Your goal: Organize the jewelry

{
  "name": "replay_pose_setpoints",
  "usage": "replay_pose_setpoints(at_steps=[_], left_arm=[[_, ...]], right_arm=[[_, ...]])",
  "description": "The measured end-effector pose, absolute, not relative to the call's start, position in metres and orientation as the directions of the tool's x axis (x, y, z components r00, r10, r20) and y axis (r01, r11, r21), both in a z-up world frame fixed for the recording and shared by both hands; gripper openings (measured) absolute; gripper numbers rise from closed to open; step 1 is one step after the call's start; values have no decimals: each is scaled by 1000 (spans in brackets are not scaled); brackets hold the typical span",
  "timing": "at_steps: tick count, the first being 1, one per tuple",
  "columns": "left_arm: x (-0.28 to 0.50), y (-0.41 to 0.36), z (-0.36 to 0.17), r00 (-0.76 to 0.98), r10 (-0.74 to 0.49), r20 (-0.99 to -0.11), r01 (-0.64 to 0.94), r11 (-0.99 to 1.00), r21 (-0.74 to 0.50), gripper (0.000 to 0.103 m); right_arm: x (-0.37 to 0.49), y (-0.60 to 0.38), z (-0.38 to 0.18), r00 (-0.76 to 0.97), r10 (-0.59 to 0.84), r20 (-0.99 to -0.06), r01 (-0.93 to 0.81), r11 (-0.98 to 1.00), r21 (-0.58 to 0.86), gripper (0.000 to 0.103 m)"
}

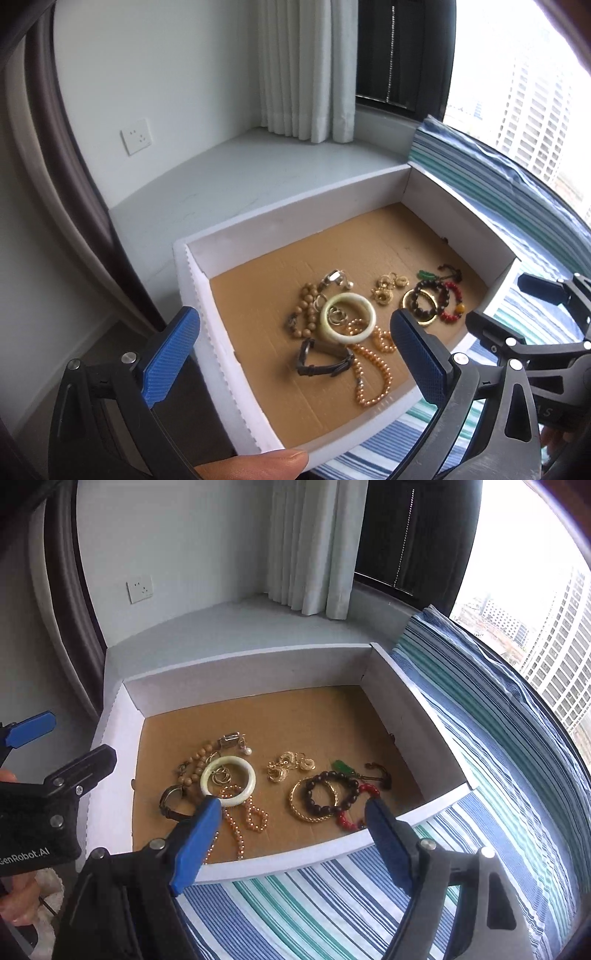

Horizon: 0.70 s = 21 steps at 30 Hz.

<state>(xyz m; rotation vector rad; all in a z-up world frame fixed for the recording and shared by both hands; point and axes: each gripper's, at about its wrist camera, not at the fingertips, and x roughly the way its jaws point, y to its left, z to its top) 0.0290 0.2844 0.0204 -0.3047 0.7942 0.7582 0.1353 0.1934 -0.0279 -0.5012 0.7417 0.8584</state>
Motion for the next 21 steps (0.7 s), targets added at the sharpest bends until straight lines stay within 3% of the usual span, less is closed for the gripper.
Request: replay_pose_setpoints(at_steps=[21], left_arm=[[33,280,13,426,475,-770,-719,694,31,102]], right_arm=[[139,195,-23,452,464,-762,-794,598,-108,82]])
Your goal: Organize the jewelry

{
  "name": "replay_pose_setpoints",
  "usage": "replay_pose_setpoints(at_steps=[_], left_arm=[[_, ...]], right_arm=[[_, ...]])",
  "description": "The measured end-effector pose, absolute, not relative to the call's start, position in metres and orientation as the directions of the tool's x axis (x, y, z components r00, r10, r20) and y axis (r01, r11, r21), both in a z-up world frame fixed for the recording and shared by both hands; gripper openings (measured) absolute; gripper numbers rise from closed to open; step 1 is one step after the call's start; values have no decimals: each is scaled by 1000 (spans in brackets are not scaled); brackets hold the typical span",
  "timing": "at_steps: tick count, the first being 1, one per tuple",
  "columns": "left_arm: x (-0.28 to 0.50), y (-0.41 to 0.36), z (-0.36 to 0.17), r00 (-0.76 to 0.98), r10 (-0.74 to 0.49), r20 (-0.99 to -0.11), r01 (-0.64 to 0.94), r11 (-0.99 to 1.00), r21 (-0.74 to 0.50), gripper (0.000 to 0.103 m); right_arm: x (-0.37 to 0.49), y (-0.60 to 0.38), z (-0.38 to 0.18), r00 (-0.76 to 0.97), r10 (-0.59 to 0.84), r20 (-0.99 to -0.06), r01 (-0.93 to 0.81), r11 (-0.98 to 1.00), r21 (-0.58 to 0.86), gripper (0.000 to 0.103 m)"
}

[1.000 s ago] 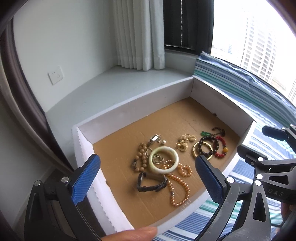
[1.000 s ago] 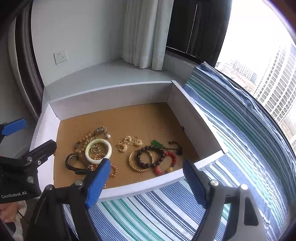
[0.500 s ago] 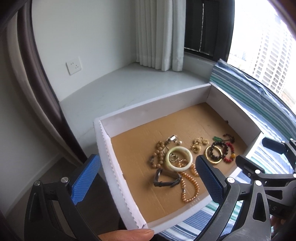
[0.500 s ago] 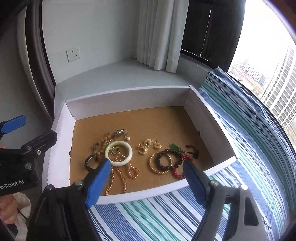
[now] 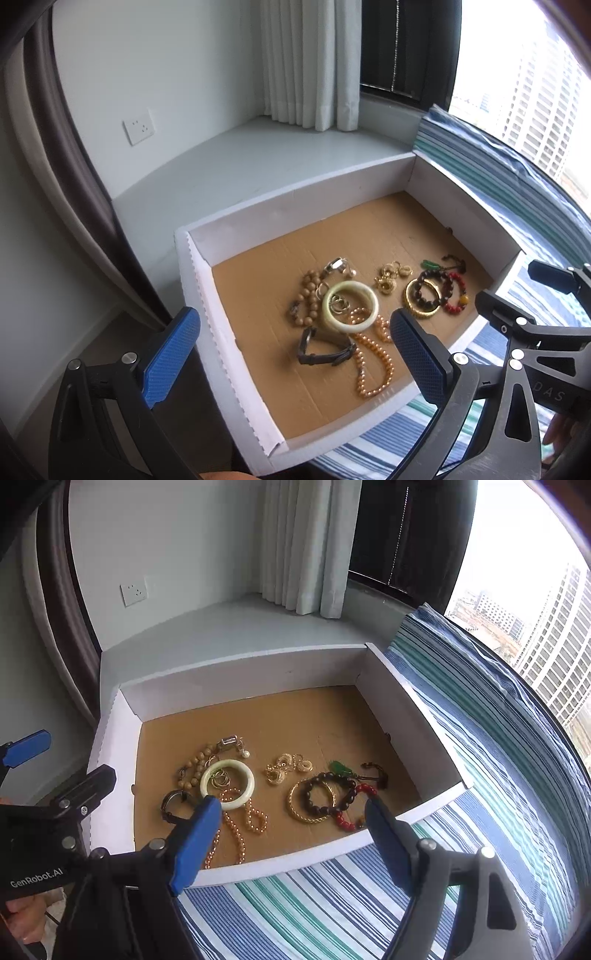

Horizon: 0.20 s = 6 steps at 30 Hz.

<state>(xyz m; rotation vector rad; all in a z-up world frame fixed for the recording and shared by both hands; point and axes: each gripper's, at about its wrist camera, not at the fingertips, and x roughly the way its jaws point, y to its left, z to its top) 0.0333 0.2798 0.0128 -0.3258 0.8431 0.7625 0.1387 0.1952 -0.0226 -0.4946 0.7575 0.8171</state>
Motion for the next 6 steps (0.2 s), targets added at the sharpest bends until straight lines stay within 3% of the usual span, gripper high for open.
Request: replay_pose_setpoints(at_steps=[6], left_arm=[[36,278,8,434,467,-770,-714,699,22,102]], right_arm=[[141,193,-25,453,460,-763,-791,602,-106,82]])
